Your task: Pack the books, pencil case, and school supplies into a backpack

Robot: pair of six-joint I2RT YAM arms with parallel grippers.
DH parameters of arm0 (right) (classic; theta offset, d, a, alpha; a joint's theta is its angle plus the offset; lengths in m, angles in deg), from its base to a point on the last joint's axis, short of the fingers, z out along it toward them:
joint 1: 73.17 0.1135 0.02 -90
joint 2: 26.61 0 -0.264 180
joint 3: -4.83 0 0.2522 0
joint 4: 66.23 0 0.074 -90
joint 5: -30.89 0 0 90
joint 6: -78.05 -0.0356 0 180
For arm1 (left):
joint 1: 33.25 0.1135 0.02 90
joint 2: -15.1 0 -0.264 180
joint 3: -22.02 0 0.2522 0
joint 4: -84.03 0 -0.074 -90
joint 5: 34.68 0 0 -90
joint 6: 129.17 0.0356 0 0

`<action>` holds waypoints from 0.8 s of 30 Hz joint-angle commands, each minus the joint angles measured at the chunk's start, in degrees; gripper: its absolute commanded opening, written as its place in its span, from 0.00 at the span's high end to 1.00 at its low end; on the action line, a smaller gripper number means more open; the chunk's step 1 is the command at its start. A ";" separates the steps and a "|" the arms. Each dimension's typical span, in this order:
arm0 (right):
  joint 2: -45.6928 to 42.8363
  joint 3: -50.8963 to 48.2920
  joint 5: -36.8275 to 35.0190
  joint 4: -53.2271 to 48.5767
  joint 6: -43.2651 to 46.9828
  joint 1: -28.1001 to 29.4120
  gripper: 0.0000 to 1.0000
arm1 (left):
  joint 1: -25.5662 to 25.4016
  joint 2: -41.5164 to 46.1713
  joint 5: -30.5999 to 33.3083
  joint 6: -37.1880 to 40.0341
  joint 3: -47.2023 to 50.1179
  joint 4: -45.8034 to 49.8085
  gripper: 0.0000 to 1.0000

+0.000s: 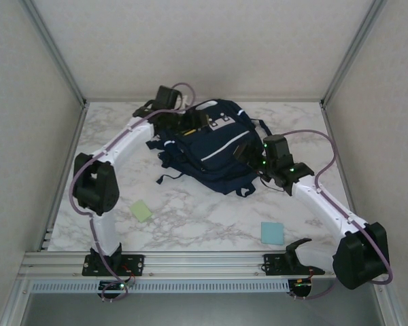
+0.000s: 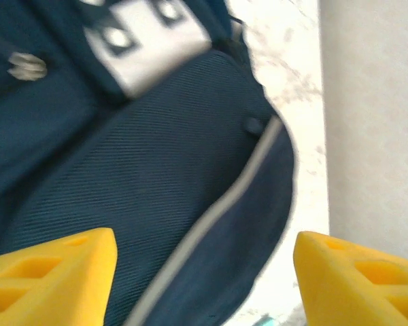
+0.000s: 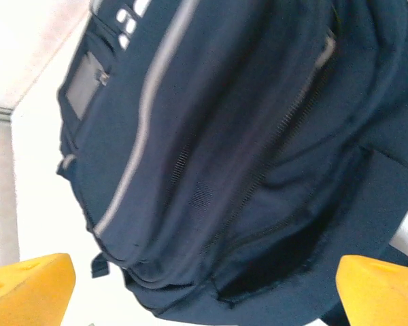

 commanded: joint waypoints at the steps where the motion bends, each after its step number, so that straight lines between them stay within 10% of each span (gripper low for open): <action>1: 2.04 -2.27 2.43 2.28 -1.09 0.81 0.01 | 4.96 3.58 2.95 -0.38 5.89 -3.57 0.29; 18: 16.08 -3.04 -1.37 17.11 -5.26 3.75 0.06 | 10.32 -16.37 6.61 -3.93 -0.25 -5.07 0.33; 24: 19.69 1.87 -5.62 14.35 -3.18 0.71 0.16 | 8.87 -17.57 6.94 -3.10 3.57 -4.34 0.49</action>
